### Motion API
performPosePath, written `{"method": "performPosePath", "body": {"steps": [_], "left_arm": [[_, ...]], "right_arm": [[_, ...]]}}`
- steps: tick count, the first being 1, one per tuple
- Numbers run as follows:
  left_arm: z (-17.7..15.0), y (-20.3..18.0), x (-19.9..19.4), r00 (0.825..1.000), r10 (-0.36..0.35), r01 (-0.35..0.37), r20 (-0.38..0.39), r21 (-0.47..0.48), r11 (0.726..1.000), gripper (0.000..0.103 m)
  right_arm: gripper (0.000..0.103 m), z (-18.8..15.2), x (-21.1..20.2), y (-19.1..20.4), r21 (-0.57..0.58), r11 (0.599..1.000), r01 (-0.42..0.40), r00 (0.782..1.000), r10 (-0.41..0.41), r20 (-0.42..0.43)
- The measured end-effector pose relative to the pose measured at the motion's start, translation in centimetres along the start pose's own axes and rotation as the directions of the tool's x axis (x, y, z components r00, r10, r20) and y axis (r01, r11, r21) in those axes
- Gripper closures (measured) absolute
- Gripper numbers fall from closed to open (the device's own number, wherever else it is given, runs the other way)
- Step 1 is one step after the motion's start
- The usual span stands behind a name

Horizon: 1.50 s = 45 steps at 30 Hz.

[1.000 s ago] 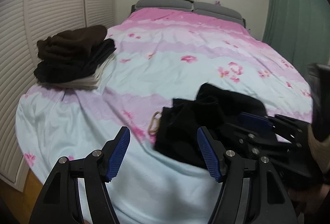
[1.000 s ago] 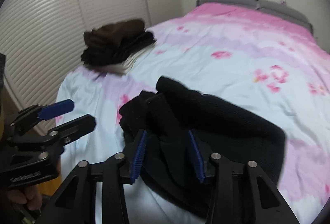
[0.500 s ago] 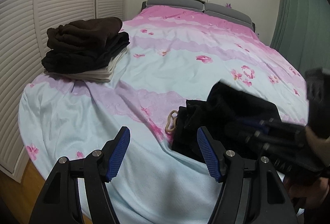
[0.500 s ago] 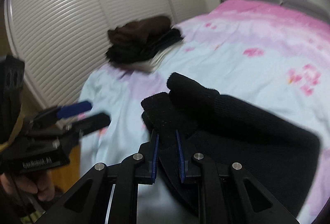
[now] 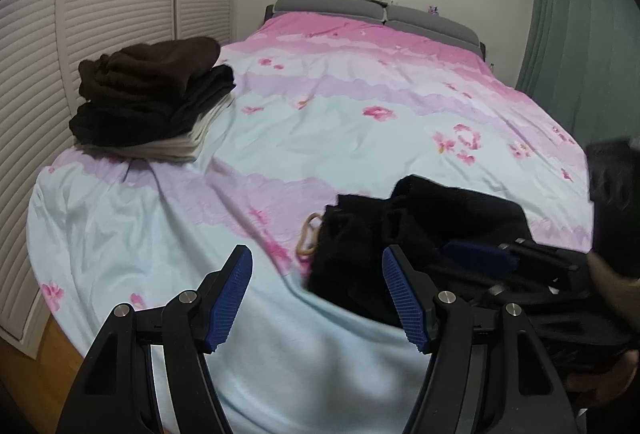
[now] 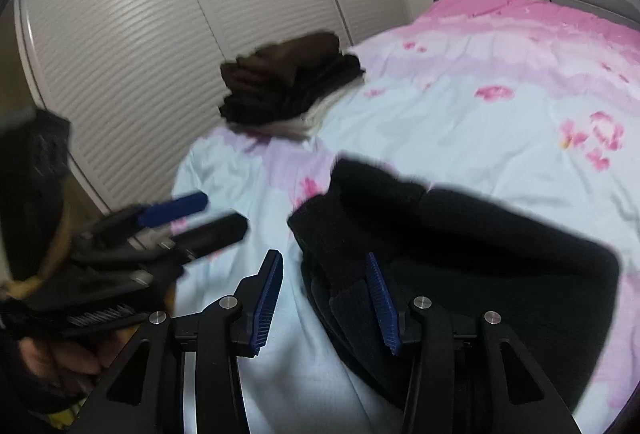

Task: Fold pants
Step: 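Lower the pants end with the right tool onto the folded pants, then grasp the folded black pants bundle with both tools from its sides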

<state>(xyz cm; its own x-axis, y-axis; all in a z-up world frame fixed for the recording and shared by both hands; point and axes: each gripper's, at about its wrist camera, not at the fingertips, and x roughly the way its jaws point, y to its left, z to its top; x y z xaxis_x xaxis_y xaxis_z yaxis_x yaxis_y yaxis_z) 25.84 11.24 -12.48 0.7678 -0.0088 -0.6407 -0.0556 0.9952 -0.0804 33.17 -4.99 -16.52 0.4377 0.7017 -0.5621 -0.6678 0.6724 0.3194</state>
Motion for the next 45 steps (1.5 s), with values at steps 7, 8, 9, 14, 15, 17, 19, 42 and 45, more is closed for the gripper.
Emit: {"method": "performPosePath", "body": {"steps": [7,8,9,14,15,17,19,42,45], "left_arm": [[0.1,-3.8,-0.4,0.998,-0.049,0.049,0.041,0.006,0.999,0.036],[0.1,-4.5,-0.2,0.997,-0.058,0.057,0.049,0.009,0.998,0.036],[0.0,-5.0,-0.1,0.997,-0.06,0.06,0.056,0.012,0.998,0.036],[-0.5,-6.6,2.5,0.999,-0.033,0.032,0.043,0.021,0.999,0.036],[-0.6,-6.4,3.3,0.999,-0.028,0.028,0.025,0.006,1.0,0.036],[-0.8,-5.8,4.7,1.0,-0.02,0.02,-0.01,-0.022,1.0,0.036],[-1.2,-5.0,5.9,0.999,-0.013,0.011,-0.037,-0.051,0.999,0.036],[-0.2,-1.3,4.1,0.998,-0.06,0.06,-0.006,-0.019,0.998,0.021],[0.3,-0.1,4.6,0.996,-0.086,0.086,-0.014,-0.003,0.996,0.021]], "right_arm": [[0.058,4.2,-3.2,-2.4,-0.114,0.992,0.045,0.999,-0.047,-0.011],[0.058,4.9,-2.6,-2.6,-0.148,0.989,0.027,0.998,-0.036,-0.06],[0.059,5.3,-1.9,-2.7,-0.18,0.984,0.015,0.995,-0.033,-0.097],[0.074,5.9,2.0,-2.9,-0.358,0.934,0.01,0.967,-0.1,-0.234],[0.075,5.8,2.6,-3.0,-0.367,0.93,-0.007,0.961,-0.096,-0.26],[0.079,5.6,3.7,-3.5,-0.394,0.919,-0.014,0.952,-0.108,-0.287],[0.09,6.0,4.2,-4.2,-0.382,0.924,0.003,0.955,-0.116,-0.273],[0.017,4.5,-4.6,-7.1,0.021,0.954,0.3,0.952,-0.301,0.064],[0.006,1.4,-8.3,-8.0,0.303,0.877,0.373,0.895,-0.426,0.129]]}}
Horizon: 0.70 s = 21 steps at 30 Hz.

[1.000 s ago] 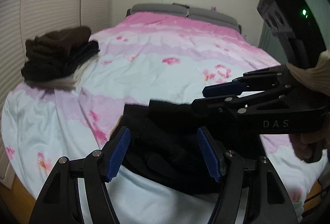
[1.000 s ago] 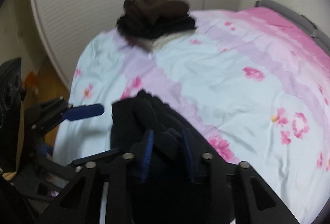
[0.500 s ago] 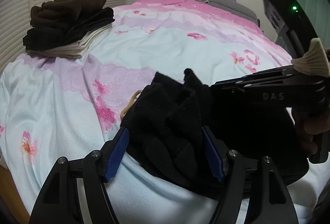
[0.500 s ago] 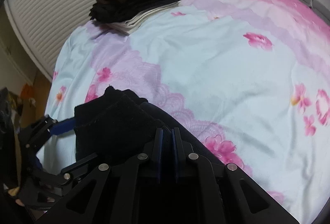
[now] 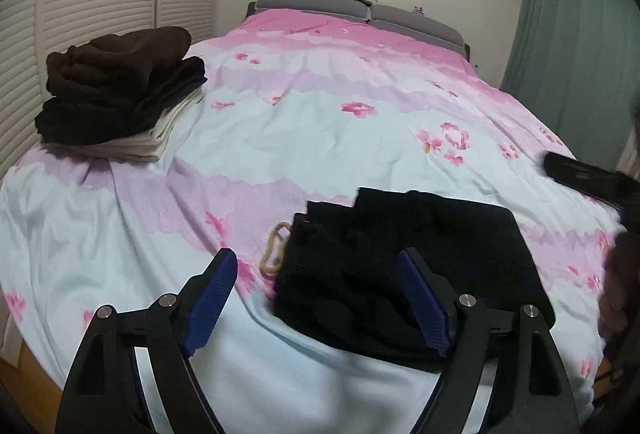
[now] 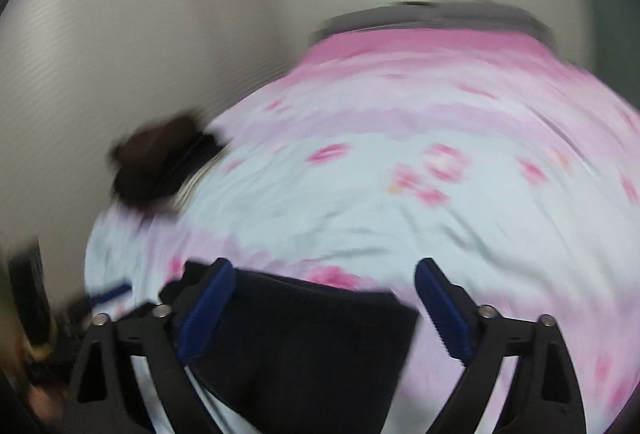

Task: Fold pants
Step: 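Grasp the folded black pants bundle with both tools from its sides, then lift the pants bundle with both tools and carry it toward the clothes stack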

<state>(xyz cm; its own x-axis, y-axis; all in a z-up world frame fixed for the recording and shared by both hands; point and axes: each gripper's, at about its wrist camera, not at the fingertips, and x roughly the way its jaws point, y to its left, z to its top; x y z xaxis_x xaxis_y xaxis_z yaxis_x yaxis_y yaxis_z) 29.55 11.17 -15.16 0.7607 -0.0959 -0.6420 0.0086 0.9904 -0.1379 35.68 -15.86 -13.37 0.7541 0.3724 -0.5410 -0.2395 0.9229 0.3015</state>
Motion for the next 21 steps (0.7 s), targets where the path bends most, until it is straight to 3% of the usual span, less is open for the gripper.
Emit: {"method": "performPosePath", "body": {"steps": [4,9,19,21], "left_arm": [[0.2,1.4,2.2,0.993,-0.095,0.089,-0.07,-0.08,0.993,0.021],[0.0,1.9,4.6,0.98,-0.156,0.14,-0.123,-0.131,0.982,0.02],[-1.4,3.3,6.7,0.963,-0.2,0.16,-0.181,-0.21,0.964,0.009],[-1.8,3.4,6.9,0.963,-0.204,0.16,-0.179,-0.23,0.96,0.006]], "right_arm": [[0.005,-4.3,-0.4,-2.1,0.221,0.972,0.077,0.997,-0.071,-0.035],[0.005,-6.8,1.4,-4.5,0.417,0.905,0.084,0.992,-0.037,-0.121],[0.005,-9.4,4.5,-5.1,0.484,0.873,0.058,0.98,0.043,-0.195],[0.005,-10.1,5.5,-5.3,0.517,0.856,0.015,0.974,0.104,-0.2]]}}
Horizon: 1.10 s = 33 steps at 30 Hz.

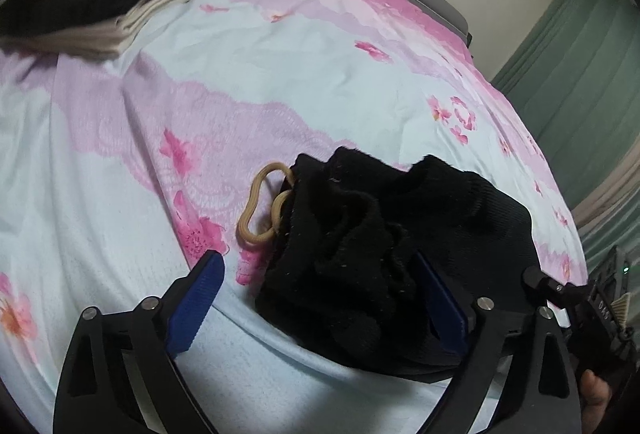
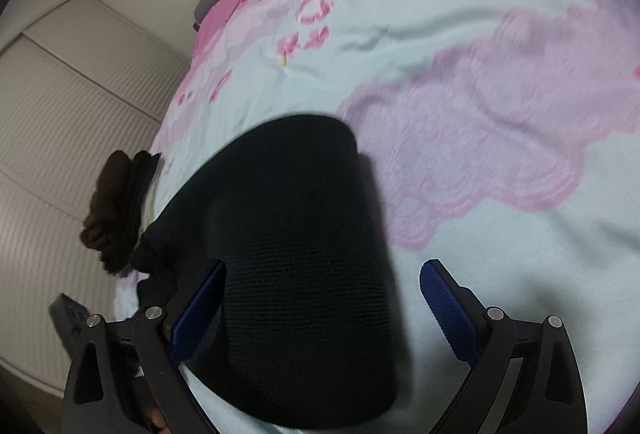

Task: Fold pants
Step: 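Lift the pants bundle with both tools and carry it toward the clothes stack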

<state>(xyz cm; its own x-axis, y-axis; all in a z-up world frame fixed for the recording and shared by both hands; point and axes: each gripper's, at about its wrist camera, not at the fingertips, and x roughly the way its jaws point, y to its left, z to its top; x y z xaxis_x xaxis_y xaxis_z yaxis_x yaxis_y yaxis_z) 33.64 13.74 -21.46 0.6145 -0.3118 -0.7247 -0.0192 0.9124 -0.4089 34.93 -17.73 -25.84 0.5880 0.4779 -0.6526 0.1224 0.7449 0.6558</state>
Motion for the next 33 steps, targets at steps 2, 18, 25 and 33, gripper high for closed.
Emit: {"method": "performPosePath", "body": {"steps": [2,18,25,33], "left_arm": [[-0.1,-0.1,0.2,1.0,0.005,-0.005,0.003,-0.004,1.0,0.005],[0.0,-2.6,-0.9,0.998,-0.033,0.032,0.046,0.024,0.999,0.052],[0.8,-3.8,-2.9,0.994,-0.075,0.073,0.077,0.03,0.997,0.054],[2.6,-4.8,-6.2,0.983,-0.113,0.108,0.143,0.043,0.993,0.054]], "right_arm": [[0.006,-0.4,1.2,-0.2,0.008,0.999,-0.05,0.998,0.05,-0.044],[0.058,-0.9,-1.1,1.3,-0.053,0.983,-0.173,0.985,0.172,-0.023],[0.059,0.0,-4.2,3.1,-0.089,0.976,-0.201,0.979,0.204,0.028],[0.059,1.2,-7.1,6.7,-0.131,0.961,-0.245,0.964,0.255,0.07]]}}
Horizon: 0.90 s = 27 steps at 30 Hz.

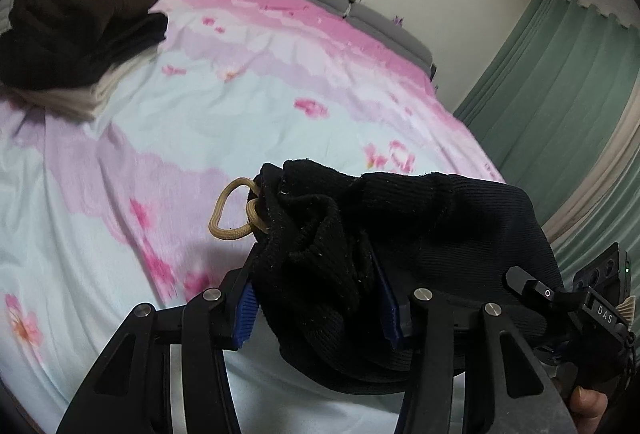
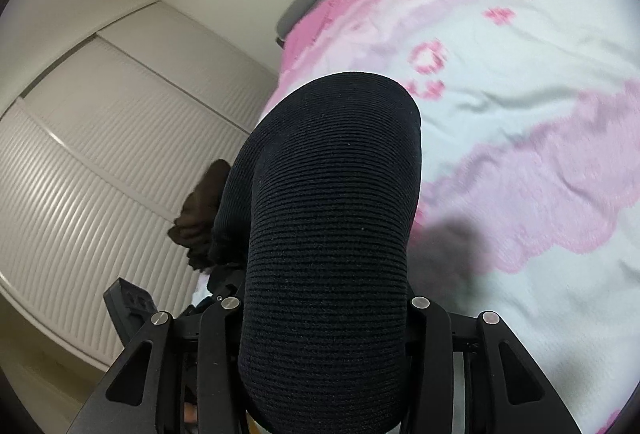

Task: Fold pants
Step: 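Lift the pants bundle with both tools and carry it toward the clothes stack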

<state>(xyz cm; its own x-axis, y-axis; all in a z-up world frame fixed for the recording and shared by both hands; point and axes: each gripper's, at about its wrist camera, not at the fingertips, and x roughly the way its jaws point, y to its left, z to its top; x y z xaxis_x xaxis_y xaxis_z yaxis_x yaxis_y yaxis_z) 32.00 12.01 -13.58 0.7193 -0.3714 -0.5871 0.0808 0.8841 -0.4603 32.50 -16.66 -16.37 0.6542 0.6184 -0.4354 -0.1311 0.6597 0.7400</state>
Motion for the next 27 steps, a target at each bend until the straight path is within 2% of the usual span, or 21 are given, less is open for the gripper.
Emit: {"method": "performPosePath", "body": {"steps": [7,14,17,21,24,27], "left_arm": [[4.0,1.4,-3.8,0.997,0.017,-0.017,0.079,0.0,1.0,0.054],[11.4,7.3,-9.5,0.976,0.097,-0.094,0.195,-0.024,0.995,0.054],[15.4,10.5,-12.0,0.957,0.144,-0.139,0.251,-0.038,0.99,0.054],[22.3,15.0,-15.1,0.917,0.219,-0.222,0.334,-0.029,0.975,0.053],[27.3,18.2,-16.0,0.888,0.271,-0.284,0.371,-0.021,0.959,0.053],[30.7,21.5,-15.9,0.859,0.313,-0.331,0.405,-0.027,0.943,0.053]], "right_arm": [[0.059,2.2,2.1,6.1,-0.071,0.995,-0.074,0.997,0.075,0.012],[0.059,4.4,9.8,16.0,-0.163,0.968,-0.192,0.981,0.192,-0.016],[0.059,5.3,14.0,20.5,-0.183,0.95,-0.255,0.967,0.254,-0.031],[0.059,6.9,21.2,26.6,-0.166,0.922,-0.35,0.937,0.348,-0.04],[0.059,7.8,26.0,29.9,-0.157,0.906,-0.393,0.919,0.392,-0.04],[0.059,8.8,32.0,32.8,-0.152,0.891,-0.429,0.903,0.426,-0.049]]}}
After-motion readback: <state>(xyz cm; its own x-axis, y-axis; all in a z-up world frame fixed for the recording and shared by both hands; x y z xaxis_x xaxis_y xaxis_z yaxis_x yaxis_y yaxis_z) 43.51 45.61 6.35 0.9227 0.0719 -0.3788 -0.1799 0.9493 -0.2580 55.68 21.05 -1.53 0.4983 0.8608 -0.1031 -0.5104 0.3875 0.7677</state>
